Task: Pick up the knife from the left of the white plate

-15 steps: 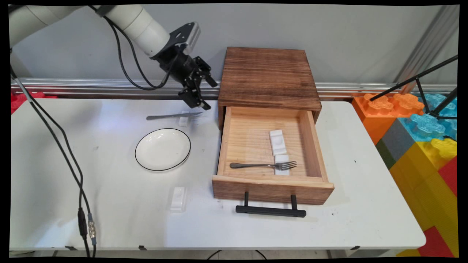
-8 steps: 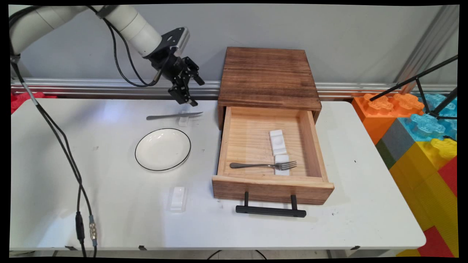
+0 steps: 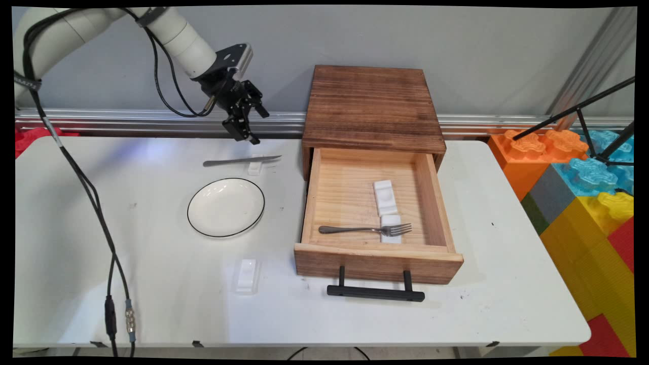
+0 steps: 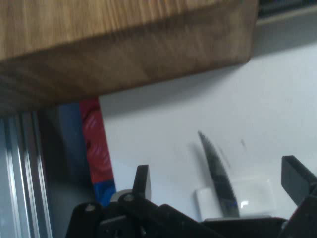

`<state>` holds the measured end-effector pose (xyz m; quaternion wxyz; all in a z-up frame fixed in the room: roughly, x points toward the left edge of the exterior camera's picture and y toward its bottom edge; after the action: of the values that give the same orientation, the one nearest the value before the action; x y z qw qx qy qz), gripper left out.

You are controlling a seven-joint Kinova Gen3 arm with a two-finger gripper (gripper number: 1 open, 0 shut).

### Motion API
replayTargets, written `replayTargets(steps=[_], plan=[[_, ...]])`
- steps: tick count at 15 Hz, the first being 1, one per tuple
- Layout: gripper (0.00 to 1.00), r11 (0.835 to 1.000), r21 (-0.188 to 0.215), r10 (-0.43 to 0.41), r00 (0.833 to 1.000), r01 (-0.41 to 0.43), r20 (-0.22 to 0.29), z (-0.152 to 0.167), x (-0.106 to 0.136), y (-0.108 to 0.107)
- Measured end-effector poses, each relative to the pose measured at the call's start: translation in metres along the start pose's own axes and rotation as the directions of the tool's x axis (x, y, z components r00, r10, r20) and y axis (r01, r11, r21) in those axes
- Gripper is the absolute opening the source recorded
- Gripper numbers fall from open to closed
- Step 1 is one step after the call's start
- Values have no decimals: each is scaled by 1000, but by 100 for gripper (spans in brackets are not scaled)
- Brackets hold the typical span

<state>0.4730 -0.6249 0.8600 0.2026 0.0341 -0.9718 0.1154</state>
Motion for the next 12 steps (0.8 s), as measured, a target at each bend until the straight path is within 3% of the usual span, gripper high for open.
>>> replayTargets(steps=[7, 12], plan=[[100, 997, -44, -55, 996, 58, 74, 15, -49, -13], [100, 986, -76, -139, 987, 145, 84, 33, -77, -8]])
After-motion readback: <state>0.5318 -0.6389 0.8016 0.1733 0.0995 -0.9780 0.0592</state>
